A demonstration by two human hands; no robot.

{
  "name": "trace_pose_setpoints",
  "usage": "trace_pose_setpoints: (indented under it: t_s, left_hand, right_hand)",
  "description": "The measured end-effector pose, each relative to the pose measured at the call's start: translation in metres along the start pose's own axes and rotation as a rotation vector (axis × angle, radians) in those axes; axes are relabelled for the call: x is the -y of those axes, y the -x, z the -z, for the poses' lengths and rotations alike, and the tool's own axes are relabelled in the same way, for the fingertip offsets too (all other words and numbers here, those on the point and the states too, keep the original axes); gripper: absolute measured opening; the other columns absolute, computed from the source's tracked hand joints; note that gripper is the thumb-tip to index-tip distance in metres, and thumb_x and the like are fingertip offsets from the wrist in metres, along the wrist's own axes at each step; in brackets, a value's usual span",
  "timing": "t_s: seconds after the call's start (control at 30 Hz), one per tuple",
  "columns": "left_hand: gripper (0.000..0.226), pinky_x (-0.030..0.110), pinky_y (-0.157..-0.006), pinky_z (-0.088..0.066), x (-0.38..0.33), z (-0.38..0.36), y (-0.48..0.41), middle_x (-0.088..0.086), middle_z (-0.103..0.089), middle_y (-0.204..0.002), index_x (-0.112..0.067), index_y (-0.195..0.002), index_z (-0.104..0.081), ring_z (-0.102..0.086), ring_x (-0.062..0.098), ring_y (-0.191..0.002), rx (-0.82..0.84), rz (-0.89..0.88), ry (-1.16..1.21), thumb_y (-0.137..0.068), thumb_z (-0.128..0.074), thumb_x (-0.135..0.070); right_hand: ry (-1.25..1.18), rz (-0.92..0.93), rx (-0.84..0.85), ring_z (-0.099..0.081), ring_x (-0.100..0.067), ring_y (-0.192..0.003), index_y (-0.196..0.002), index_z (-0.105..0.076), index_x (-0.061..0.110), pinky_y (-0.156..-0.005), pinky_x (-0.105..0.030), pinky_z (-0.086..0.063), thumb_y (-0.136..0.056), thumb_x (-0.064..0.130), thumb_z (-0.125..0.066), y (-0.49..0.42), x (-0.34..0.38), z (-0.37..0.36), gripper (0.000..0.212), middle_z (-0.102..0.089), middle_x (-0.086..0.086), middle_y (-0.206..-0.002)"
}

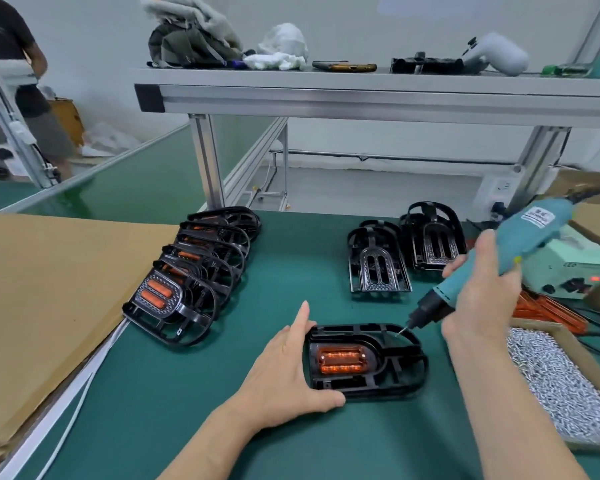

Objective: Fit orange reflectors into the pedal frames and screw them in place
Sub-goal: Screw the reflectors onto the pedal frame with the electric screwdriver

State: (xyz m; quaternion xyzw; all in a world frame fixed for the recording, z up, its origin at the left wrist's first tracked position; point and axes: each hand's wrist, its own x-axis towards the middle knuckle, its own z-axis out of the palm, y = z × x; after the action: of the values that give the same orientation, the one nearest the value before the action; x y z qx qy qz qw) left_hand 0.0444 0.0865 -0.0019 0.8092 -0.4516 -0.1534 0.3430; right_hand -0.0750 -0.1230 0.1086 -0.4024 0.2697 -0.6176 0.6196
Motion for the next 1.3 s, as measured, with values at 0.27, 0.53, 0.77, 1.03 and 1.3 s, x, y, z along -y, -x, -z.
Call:
trace_pose_setpoints:
  t_s: [0.27,0.53,0.77,1.03,1.3]
  left_hand:
    - [0.133,0.020,-0.110,-0.029,-0.002,0.003,0.001,-0.033,-0.030,-0.148,-0.053,-0.147,0.021,-0.030,-0.008,-0.136,0.011,-0.017,0.022,-0.056,-0.074,-0.071]
    - [0.112,0.021,-0.107,-0.030,-0.004,0.011,0.003,-0.028,-0.047,-0.134,-0.051,-0.150,-0.018,-0.041,-0.013,-0.127,-0.072,0.084,0.400,-0.057,-0.077,-0.065]
    - [0.112,0.022,-0.098,-0.041,-0.024,0.023,-0.013,-0.019,-0.062,-0.116,-0.044,-0.142,-0.034,-0.060,-0.008,-0.105,-0.058,0.252,0.621,-0.045,-0.077,-0.080]
    - [0.107,0.035,-0.090,-0.056,-0.026,0.040,-0.028,0.016,-0.073,-0.109,-0.016,-0.124,-0.062,-0.071,0.025,-0.093,0.135,0.397,0.832,-0.038,-0.086,-0.075]
    - [0.104,0.038,-0.094,-0.052,-0.017,0.055,-0.025,0.018,-0.074,-0.108,-0.031,-0.125,-0.053,-0.071,0.028,-0.104,0.156,0.409,0.887,-0.047,-0.056,-0.099]
  right_hand:
    - [0.129,-0.283,-0.252,-0.058,-0.013,-0.063,-0.123,-0.043,0.009,-0.062,-0.028,-0.053,-0.101,0.027,-0.056,-0.050,-0.007,0.082,0.031,-0.058,-0.009,-0.088]
    - [0.691,-0.303,-0.274,-0.055,-0.031,-0.101,-0.132,-0.038,-0.004,-0.083,-0.039,-0.042,-0.090,0.039,-0.073,-0.052,-0.027,0.118,0.069,-0.053,-0.015,-0.116]
    - [1.061,0.117,-0.228,-0.030,-0.042,-0.134,-0.145,-0.034,-0.004,-0.111,-0.046,-0.029,-0.088,0.021,-0.075,-0.038,-0.023,0.114,0.075,-0.029,-0.027,-0.147]
    - [0.916,0.510,0.784,-0.045,-0.014,-0.130,-0.144,-0.051,0.026,-0.110,-0.036,-0.039,-0.079,0.002,-0.066,0.004,-0.008,0.066,0.070,-0.043,0.010,-0.143]
    - [0.896,0.466,0.656,-0.058,-0.007,-0.075,-0.095,-0.073,0.022,-0.067,-0.011,-0.040,-0.088,0.012,-0.073,0.014,-0.020,0.038,0.012,-0.066,0.014,-0.083]
